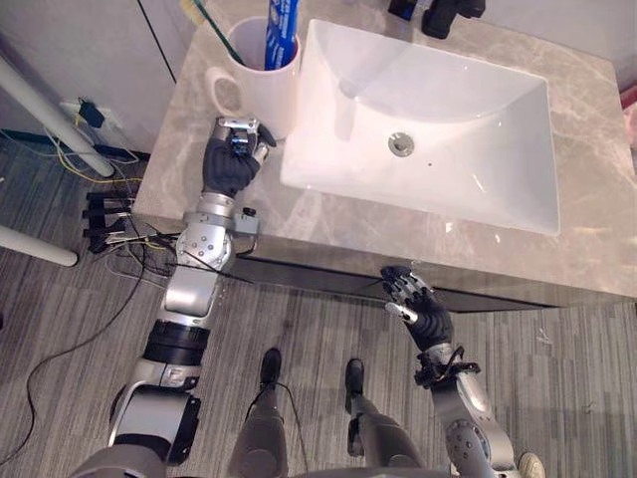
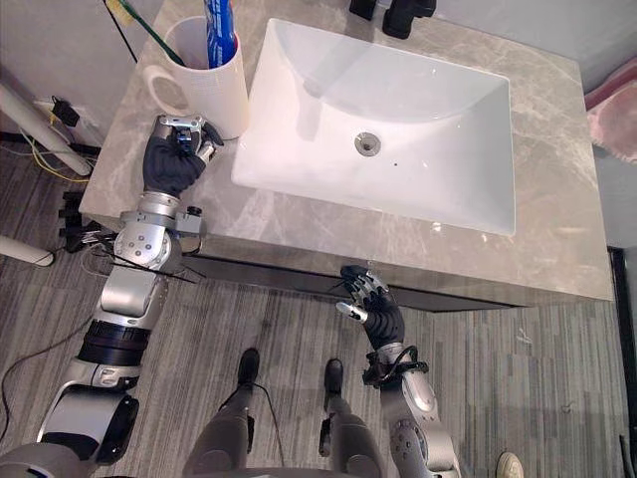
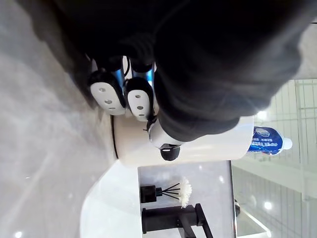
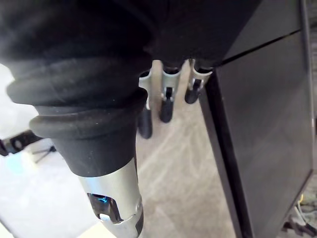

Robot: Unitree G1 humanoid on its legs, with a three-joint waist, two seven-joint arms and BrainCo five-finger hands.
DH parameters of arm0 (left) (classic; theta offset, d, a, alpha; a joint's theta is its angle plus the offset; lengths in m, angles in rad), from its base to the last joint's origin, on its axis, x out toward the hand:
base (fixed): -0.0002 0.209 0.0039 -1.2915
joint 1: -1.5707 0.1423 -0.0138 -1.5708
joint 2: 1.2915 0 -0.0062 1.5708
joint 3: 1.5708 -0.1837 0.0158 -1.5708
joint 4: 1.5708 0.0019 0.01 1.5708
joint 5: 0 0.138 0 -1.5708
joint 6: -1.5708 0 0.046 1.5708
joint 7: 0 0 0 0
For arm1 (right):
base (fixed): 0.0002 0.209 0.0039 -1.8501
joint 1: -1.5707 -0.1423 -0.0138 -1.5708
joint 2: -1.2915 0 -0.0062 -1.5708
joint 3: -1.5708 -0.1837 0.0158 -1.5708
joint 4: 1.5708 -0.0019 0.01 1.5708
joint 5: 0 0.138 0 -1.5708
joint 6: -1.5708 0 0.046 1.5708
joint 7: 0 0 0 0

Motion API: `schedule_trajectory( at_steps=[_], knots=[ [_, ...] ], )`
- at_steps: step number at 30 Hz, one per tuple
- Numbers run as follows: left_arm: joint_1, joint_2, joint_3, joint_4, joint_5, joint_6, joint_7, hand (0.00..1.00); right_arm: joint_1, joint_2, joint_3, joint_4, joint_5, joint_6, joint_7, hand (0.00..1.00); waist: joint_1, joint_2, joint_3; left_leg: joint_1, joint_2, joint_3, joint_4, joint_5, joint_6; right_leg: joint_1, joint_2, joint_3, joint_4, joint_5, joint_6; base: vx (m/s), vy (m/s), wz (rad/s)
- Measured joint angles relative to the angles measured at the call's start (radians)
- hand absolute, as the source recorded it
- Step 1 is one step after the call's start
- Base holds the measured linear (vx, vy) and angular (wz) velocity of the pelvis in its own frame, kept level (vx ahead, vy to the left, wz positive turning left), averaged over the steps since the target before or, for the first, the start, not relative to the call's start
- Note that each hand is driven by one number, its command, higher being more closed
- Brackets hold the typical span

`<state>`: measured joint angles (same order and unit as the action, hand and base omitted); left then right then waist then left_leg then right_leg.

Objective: Organize washtable

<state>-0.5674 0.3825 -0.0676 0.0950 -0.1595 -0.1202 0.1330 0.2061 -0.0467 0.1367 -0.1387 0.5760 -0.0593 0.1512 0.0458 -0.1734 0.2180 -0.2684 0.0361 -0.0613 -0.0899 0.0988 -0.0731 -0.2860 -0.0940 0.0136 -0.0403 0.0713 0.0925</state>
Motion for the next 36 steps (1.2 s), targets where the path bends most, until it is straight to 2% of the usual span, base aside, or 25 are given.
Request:
schedule_trajectory(
  at_steps=[7, 15, 22, 25, 28, 36],
  knots=[
    [-0.046, 0.006, 0.022, 0.046, -0.025, 0.000, 0.007, 1.00, -0.003, 0.000, 0.000, 0.010, -0.009, 0.000, -0.010, 0.00, -0.002, -0.032, -0.009, -0.017, -0.002, 0.003, -0.002, 0.010, -0.014, -0.033, -0.002, 0.011, 0.004, 0.006, 0.003, -0.03, 0.006, -0.08],
    [-0.069, 0.002, 0.035, 0.070, -0.026, -0.002, 0.023, 1.00, -0.001, 0.001, 0.002, 0.041, -0.019, -0.001, -0.017, 0.00, -0.006, -0.049, -0.021, -0.031, -0.002, -0.019, -0.002, 0.022, -0.013, -0.034, 0.000, -0.003, 0.002, 0.027, 0.007, 0.00, -0.007, 0.01],
    [-0.008, -0.008, 0.034, 0.000, -0.021, 0.007, 0.007, 1.00, -0.001, 0.003, 0.026, 0.042, -0.019, 0.002, -0.015, 0.00, -0.016, -0.059, -0.035, -0.018, -0.009, -0.019, -0.002, 0.027, -0.005, -0.011, -0.007, -0.003, -0.024, 0.048, 0.005, 0.03, -0.001, 0.00],
    [0.039, -0.016, 0.026, -0.011, -0.022, 0.010, -0.022, 1.00, 0.011, 0.005, 0.030, 0.044, -0.020, 0.017, -0.008, 0.00, -0.031, -0.056, -0.050, 0.004, -0.013, -0.019, -0.002, 0.023, 0.000, 0.016, -0.011, -0.004, -0.034, 0.047, 0.005, 0.04, 0.000, 0.00],
    [0.050, -0.026, -0.001, -0.011, -0.023, 0.027, -0.047, 1.00, 0.017, 0.005, 0.030, 0.044, -0.020, 0.021, 0.002, 0.00, -0.031, -0.052, -0.062, 0.009, -0.015, -0.018, -0.002, 0.022, 0.001, 0.021, -0.013, -0.004, -0.035, 0.047, 0.005, 0.01, 0.000, 0.00],
    [0.126, -0.027, -0.053, -0.012, -0.025, 0.056, -0.091, 1.00, 0.024, 0.000, 0.032, 0.046, -0.020, 0.026, 0.011, 0.00, -0.033, 0.006, -0.095, 0.031, -0.017, -0.020, -0.002, 0.013, 0.003, 0.043, -0.015, -0.008, -0.028, 0.028, -0.002, 0.00, 0.000, 0.00]
  ],
)
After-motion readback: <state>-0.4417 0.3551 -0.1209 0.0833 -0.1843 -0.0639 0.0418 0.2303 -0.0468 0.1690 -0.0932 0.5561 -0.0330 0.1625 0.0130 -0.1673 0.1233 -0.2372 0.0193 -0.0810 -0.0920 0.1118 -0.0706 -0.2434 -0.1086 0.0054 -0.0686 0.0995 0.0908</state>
